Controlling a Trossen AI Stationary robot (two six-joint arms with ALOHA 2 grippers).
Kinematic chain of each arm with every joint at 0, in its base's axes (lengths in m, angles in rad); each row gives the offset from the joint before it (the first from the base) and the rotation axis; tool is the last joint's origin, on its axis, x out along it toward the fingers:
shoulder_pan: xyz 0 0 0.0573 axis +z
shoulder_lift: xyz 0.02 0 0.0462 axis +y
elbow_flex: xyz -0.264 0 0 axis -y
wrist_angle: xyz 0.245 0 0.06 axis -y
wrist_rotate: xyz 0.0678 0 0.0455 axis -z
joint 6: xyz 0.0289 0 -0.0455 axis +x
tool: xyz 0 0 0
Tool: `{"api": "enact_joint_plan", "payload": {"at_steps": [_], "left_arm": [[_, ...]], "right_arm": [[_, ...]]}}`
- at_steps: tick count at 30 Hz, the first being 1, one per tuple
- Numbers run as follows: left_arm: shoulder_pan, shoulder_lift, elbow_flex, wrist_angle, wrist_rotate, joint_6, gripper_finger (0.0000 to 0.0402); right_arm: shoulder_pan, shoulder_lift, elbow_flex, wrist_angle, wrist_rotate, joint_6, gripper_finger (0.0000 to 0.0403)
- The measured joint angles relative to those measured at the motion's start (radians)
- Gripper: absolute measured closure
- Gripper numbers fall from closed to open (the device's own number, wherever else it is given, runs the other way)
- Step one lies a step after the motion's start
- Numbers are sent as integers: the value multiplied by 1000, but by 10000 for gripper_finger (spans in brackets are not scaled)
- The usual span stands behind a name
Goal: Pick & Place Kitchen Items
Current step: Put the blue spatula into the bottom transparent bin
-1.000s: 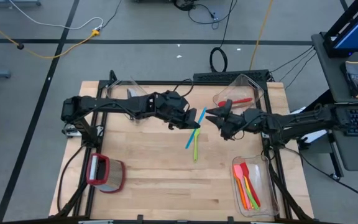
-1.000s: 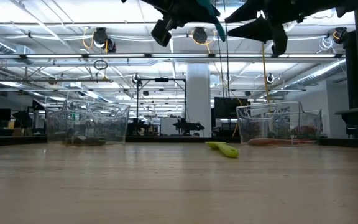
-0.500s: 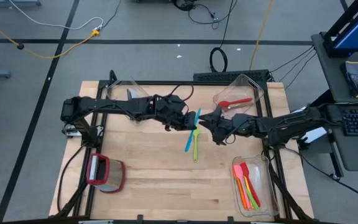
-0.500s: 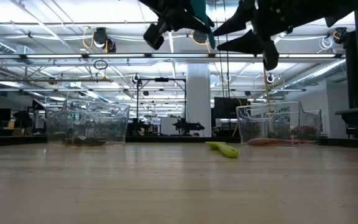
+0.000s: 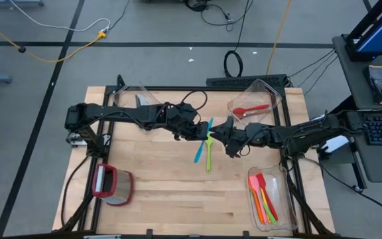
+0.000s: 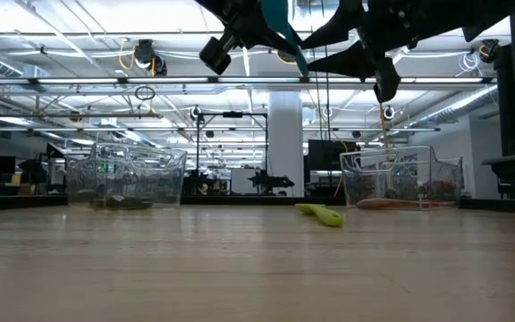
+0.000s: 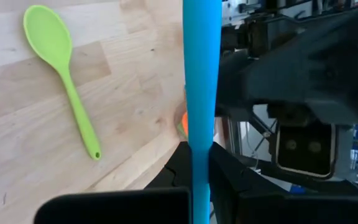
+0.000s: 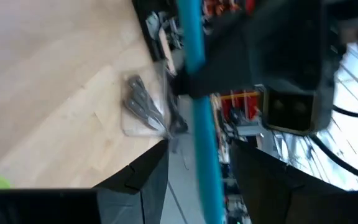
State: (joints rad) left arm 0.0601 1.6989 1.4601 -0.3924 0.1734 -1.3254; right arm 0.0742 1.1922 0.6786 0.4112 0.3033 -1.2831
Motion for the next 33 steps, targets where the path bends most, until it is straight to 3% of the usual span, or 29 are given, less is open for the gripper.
{"api": "enact_joint_plan", "payload": {"at_steps": [7,13,33], "left_arm": [[-10,50,0,-6,14,-9,389],[-22,57,0,-20,25,-3,389],[-56,62,0,-6,36,36,389]], "right_arm": [[-1,72,28,-17,-17,-10,240],[-4,113,28,-42,-14,-13,271],[5,116,27,-92,-19,42,313]]}}
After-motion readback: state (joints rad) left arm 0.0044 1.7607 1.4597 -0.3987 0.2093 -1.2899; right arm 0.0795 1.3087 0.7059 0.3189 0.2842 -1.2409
